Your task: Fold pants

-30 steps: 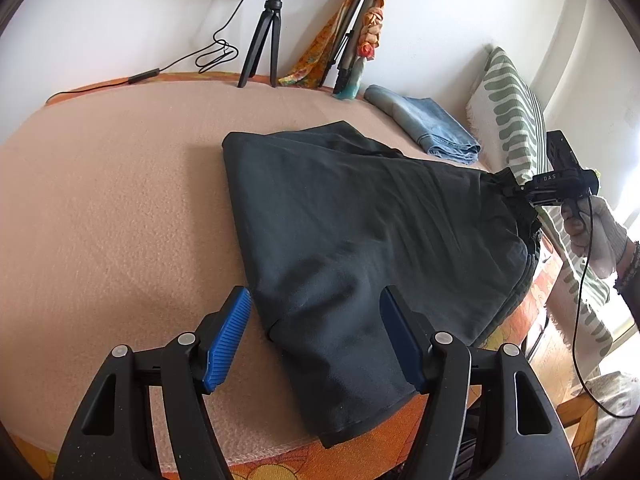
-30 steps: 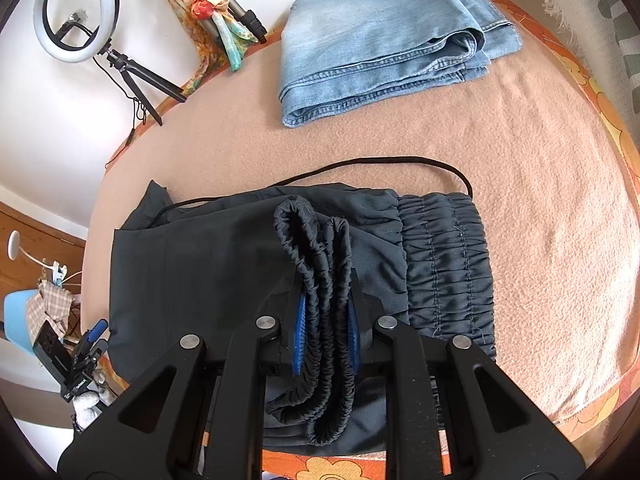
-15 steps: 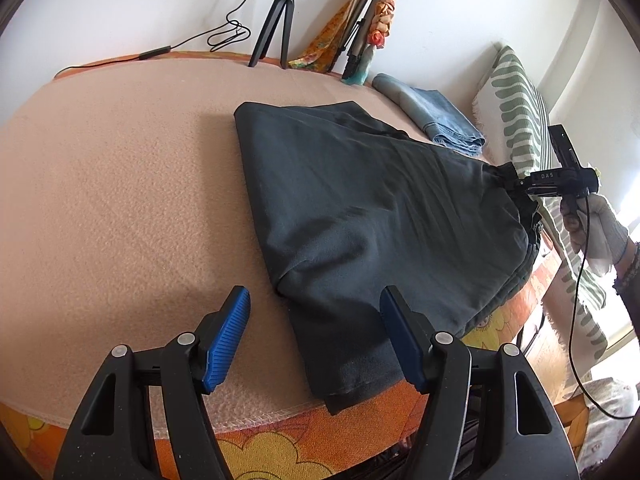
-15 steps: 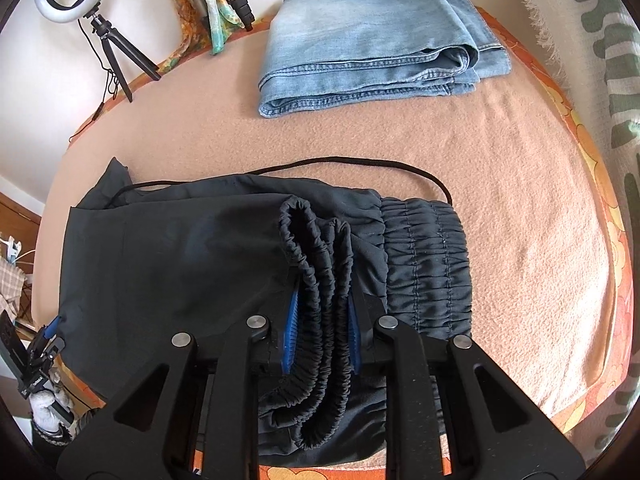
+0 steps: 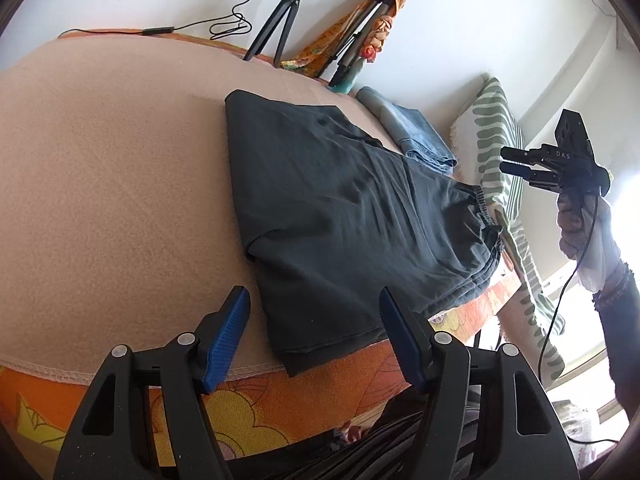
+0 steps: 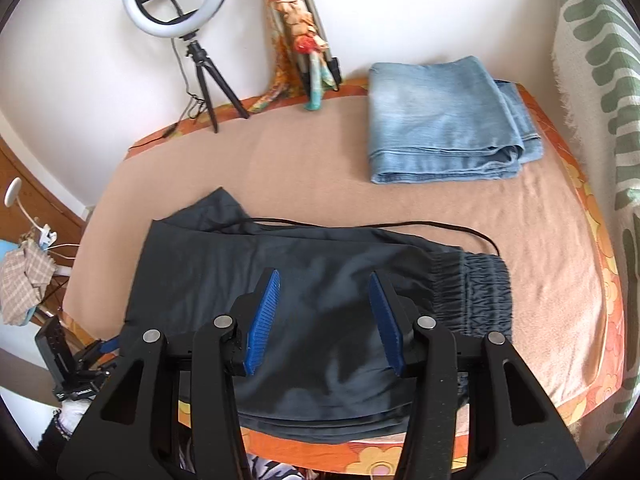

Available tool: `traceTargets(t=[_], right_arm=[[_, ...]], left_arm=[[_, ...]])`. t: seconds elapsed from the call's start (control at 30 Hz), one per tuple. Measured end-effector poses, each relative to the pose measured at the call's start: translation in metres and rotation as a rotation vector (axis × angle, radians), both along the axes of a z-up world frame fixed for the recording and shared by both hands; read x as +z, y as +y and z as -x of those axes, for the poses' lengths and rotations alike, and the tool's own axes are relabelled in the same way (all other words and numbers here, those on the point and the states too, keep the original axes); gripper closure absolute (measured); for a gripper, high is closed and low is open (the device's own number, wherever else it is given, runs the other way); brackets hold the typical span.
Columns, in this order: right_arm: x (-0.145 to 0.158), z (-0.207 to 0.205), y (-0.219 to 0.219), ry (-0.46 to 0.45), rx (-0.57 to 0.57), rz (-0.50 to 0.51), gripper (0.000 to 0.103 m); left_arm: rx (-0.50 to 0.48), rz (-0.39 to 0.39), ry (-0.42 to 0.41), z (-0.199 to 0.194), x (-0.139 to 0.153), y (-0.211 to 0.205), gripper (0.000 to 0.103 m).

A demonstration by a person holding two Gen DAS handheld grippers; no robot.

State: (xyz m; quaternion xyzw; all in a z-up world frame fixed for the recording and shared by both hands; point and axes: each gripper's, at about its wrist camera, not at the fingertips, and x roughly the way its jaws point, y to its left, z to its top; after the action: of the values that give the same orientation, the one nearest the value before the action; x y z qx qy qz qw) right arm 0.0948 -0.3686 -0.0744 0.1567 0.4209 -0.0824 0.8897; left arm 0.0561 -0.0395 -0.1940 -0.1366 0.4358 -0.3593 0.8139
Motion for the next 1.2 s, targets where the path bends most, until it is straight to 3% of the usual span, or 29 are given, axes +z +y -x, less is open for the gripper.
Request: traceTargets(t=[0.27,0.43,0.8,1.07,1.1,1.17,1.2], right_arm=[[0.008,-0.046,0.089,-0.022,0.187,-0.059,0.051],[-0.005,-0.090,0.152,0.023,0.293,-0.068,0.049],[-0.084,-0.180,0.275,0.247,0.424,0.002,0.049],[-0.131,-0.209,0.308,0.388,0.384,0.184,0.050],[-0.134,-0.210,0.308,0.394,0.376,0.201,0.055],[-0.138,-0.211,0.307,0.406,0.353,0.221,0.068],[-0.138,-0.211,0.306,0.397,0.344,0.230,0.075]], left_arm=[[0.049,0.140,0.045,0.000,-0.007,0.014,0.041],[0.051,0.167,0.045,0.001,-0.009,0.014,0.047],[0.048,0.210,0.044,0.002,-0.011,0.017,0.055],[0.039,0.233,0.049,0.003,-0.011,0.020,0.059],[0.037,0.232,0.049,0.004,-0.011,0.020,0.062],[0.039,0.220,0.042,0.005,-0.012,0.021,0.079],[0.038,0.222,0.041,0.005,-0.012,0.021,0.082]])
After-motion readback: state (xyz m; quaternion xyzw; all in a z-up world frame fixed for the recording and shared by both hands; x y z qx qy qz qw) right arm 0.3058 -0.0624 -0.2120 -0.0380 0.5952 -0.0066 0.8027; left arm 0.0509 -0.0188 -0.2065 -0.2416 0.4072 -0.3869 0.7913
